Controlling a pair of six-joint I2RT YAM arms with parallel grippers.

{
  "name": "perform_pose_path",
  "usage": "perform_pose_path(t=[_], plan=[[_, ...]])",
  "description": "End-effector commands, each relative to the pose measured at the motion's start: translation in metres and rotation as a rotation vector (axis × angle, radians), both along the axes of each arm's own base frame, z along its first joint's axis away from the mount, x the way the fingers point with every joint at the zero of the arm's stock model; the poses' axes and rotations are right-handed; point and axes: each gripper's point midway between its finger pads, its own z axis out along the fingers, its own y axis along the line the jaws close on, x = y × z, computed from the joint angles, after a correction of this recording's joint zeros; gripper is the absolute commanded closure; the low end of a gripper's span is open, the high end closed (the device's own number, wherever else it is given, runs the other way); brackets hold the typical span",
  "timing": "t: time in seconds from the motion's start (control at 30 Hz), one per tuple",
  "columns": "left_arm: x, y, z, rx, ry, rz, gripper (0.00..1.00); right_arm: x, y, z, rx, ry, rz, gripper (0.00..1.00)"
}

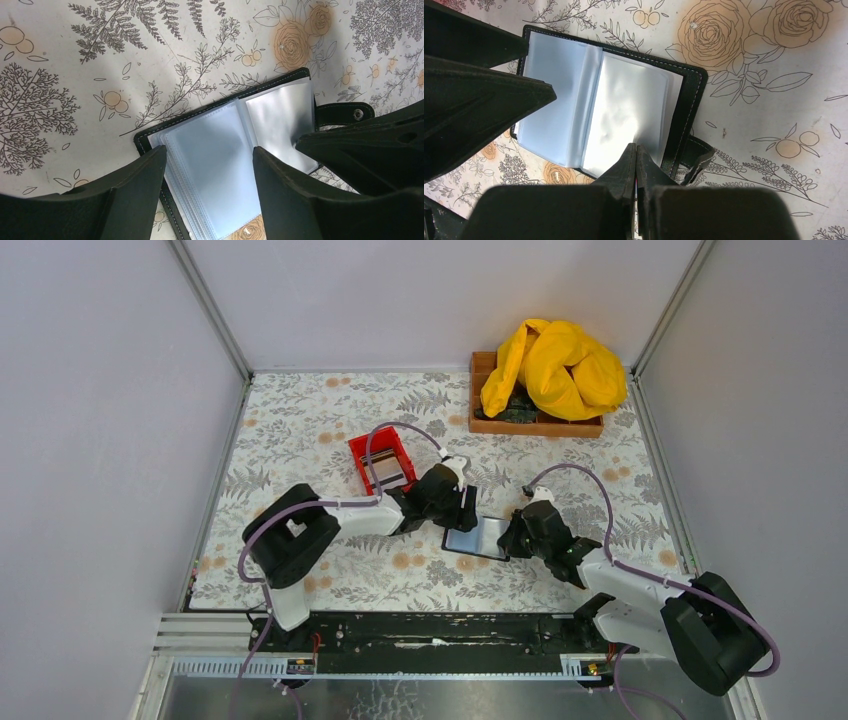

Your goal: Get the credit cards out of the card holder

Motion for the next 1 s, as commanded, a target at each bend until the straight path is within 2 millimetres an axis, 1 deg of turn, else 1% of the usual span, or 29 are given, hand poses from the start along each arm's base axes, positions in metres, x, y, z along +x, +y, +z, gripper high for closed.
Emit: perform_pose_path(t=[0.0,0.07,0.17,0.23,0.6,0.8,0.97], plan=[[-0.004,-0.008,0.001,-0.021,0.027,-0.029,0.3,-0.001,-0.007,-0.003,-0.014,0.003,-0.017,1.0],[-0.009,-0.016,0.005,-0.072,0.041,-0.059,0.3,-0.001,-0.007,-0.004,-0.014,0.005,-0.017,1.0],[-0.024,-0.03,0.012,-0.195,0.118,-0.13,0.31,-0.001,-0.008,-0.006,-0.016,0.01,-0.018,1.0],[-0.029,-0.035,0.014,-0.244,0.152,-0.156,0.31,-0.001,-0.008,-0.005,-0.015,0.009,-0.017,1.0],[-0.034,-0.039,0.03,-0.315,0.131,-0.186,0.32,-0.001,-0.009,-0.003,-0.014,0.006,-0.022,1.0],[-0.04,-0.045,0.037,-0.373,0.145,-0.221,0.32,0.0,-0.012,0.011,-0.014,-0.025,-0.036,1.0],[-0.045,-0.05,0.042,-0.428,0.153,-0.243,0.3,0.003,-0.018,0.03,-0.017,-0.071,-0.055,1.0]])
